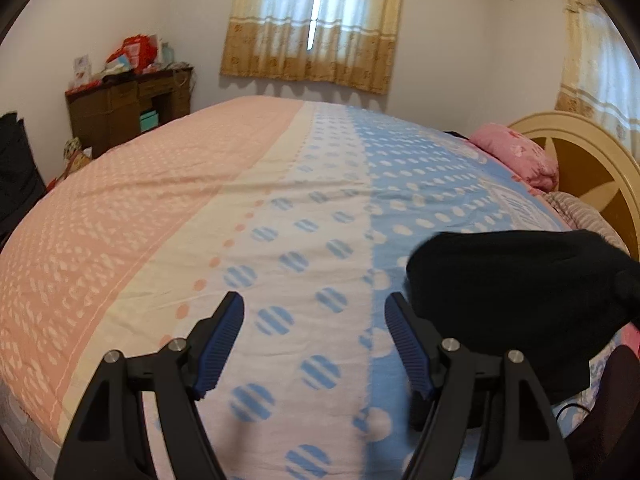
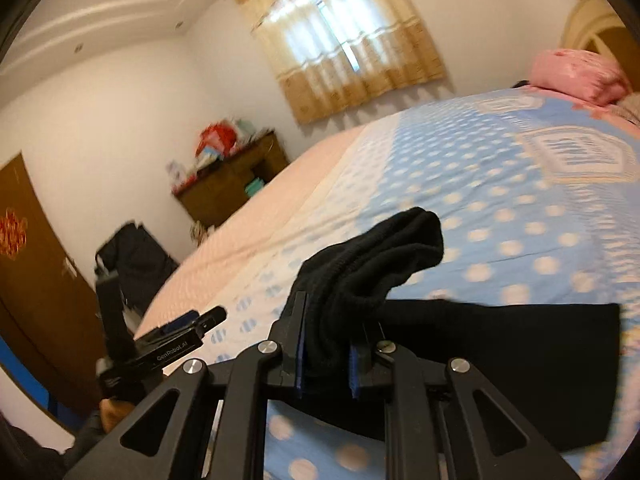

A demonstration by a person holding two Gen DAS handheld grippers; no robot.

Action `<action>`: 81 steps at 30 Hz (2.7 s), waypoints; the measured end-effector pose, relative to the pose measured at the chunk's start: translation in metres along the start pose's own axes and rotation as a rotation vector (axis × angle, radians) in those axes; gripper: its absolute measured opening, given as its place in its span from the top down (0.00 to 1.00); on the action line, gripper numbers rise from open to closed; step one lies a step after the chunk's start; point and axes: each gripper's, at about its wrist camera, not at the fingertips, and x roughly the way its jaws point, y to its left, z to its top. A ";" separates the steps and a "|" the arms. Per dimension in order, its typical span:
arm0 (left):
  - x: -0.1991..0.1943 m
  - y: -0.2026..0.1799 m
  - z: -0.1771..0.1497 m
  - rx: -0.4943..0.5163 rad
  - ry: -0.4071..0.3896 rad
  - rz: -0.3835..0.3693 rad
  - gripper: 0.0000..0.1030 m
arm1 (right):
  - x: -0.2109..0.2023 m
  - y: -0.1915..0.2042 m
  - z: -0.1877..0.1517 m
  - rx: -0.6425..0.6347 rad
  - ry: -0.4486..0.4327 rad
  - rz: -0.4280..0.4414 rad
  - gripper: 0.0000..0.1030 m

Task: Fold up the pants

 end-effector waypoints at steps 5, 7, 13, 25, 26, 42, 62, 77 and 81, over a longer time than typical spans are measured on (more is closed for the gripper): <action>0.008 -0.035 -0.001 0.058 0.016 -0.053 0.27 | -0.047 -0.081 -0.014 0.037 0.024 -0.156 0.84; 0.010 -0.051 -0.002 0.093 0.019 -0.072 0.27 | -0.048 -0.120 -0.029 0.086 0.072 -0.231 0.84; 0.022 -0.097 -0.014 0.192 0.063 -0.097 0.27 | -0.029 -0.171 -0.068 0.204 0.161 -0.279 0.83; 0.029 -0.099 -0.028 0.217 0.110 -0.066 0.27 | -0.082 -0.155 -0.066 0.253 0.098 -0.558 0.52; 0.030 -0.096 -0.027 0.204 0.112 -0.064 0.27 | -0.086 -0.144 -0.062 0.197 0.064 -0.603 0.52; 0.035 -0.071 -0.017 0.143 0.112 -0.010 0.24 | -0.032 -0.134 -0.057 0.120 0.181 -0.659 0.66; 0.056 -0.106 -0.060 0.134 0.214 0.051 0.23 | 0.224 0.000 -0.008 -0.375 0.437 -0.096 0.67; 0.043 -0.109 -0.014 0.210 0.083 -0.023 0.13 | -0.050 -0.101 -0.013 0.007 0.019 -0.343 0.56; 0.055 -0.136 -0.018 0.268 0.094 -0.023 0.12 | -0.080 -0.124 -0.044 0.134 0.051 -0.331 0.56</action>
